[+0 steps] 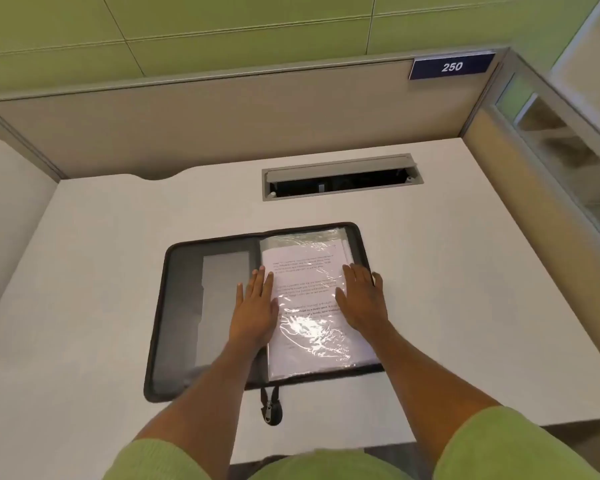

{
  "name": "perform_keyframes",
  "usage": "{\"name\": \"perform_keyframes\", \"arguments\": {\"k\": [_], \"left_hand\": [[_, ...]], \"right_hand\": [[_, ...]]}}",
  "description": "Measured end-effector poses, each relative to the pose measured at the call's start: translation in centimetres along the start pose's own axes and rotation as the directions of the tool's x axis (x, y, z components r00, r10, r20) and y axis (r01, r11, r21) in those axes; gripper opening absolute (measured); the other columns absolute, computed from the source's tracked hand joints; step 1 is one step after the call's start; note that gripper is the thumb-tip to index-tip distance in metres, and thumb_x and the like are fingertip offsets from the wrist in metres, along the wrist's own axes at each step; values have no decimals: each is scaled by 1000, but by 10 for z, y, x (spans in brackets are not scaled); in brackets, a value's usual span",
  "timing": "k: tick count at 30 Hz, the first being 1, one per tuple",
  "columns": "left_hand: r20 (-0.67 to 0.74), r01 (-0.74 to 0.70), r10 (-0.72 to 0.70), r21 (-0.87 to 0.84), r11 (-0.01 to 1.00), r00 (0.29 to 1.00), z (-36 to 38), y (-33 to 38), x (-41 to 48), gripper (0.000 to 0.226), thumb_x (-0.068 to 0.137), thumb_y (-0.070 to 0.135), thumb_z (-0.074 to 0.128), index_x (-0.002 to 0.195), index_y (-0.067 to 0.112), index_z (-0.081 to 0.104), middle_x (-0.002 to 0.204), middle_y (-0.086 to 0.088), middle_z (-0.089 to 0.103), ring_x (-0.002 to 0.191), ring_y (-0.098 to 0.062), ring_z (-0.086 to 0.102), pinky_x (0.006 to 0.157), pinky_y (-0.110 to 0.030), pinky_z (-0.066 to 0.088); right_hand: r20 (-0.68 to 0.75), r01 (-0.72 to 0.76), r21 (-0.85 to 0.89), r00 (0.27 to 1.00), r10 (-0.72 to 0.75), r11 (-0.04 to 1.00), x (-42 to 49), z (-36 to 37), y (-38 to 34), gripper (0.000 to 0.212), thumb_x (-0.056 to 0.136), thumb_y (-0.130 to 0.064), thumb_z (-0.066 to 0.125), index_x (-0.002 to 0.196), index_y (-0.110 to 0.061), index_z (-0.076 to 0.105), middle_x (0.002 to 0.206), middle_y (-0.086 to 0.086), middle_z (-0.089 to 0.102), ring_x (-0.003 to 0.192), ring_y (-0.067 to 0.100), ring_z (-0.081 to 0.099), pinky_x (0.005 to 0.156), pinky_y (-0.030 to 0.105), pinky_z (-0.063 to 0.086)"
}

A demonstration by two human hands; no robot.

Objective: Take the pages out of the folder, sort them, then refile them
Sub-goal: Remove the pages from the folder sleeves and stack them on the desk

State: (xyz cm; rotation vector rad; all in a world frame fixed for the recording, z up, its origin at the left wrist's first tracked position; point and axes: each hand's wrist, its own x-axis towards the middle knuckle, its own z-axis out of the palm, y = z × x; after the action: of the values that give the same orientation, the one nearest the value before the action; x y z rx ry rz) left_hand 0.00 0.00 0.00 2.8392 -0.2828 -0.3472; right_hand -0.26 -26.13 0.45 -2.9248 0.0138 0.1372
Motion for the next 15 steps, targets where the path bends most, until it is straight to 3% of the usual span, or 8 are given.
{"name": "perform_keyframes", "arguments": {"k": [5, 15], "left_hand": [[-7, -19, 18, -28, 999, 1000, -1, -18, 29, 68, 107, 51, 8, 168, 23, -4, 175, 3, -12, 160, -15, -15, 131, -47, -4], [-72, -22, 12, -141, 990, 997, 24, -29, 27, 64, 109, 54, 3, 167, 26, -3, 175, 6, -2, 160, -9, -14, 131, -43, -8]], "right_hand": [[-42, -30, 42, 999, 32, 999, 20, 3, 1, 44, 99, -32, 51, 140, -16, 48, 137, 0, 55, 131, 23, 49, 110, 42, 33], [-136, -91, 153, 984, 112, 984, 27, 22, 1, 35, 96, -25, 57, 130, -21, 52, 131, -2, 57, 123, 21, 52, 104, 41, 30]]}}
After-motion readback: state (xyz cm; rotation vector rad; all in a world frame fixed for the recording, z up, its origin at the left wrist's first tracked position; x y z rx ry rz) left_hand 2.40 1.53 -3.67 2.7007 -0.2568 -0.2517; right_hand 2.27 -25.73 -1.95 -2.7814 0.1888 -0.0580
